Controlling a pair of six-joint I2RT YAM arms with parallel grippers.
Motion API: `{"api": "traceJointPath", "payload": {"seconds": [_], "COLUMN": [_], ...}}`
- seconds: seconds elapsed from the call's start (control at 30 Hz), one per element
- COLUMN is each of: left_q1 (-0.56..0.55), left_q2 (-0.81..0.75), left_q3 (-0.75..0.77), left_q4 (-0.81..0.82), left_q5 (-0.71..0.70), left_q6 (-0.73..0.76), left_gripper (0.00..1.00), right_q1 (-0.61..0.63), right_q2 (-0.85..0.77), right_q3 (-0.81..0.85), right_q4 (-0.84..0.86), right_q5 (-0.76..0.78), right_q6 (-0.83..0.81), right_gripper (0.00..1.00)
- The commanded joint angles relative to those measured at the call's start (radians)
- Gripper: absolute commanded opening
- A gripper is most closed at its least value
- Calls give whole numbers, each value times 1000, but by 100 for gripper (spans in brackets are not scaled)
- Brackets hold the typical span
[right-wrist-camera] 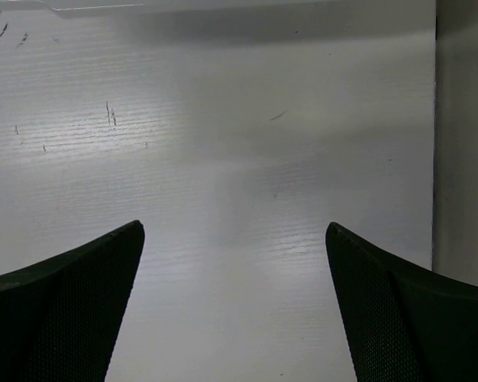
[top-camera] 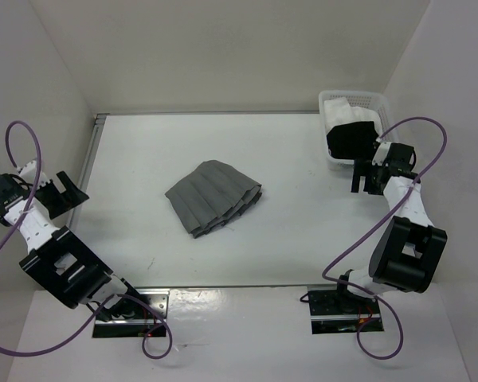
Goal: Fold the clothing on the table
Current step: Fold the skirt
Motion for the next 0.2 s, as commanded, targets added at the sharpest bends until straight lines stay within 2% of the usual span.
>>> {"api": "traceJointPath", "payload": {"seconds": [0.0,0.17], "left_q1": [2,2], "left_q2": [-19,-19], "left_q3": [-7,-7], "left_q4": [17,17], "left_q5": [39,48], "left_q6": [9,19], "left_gripper": [100,100], "right_q1": [-18,-36], "right_q2": [-27,-36], "right_q3": [2,-7], "right_q4": [51,51], "right_q5": [-22,-31], "right_q6": [-11,-11], "right_gripper": [99,99]}}
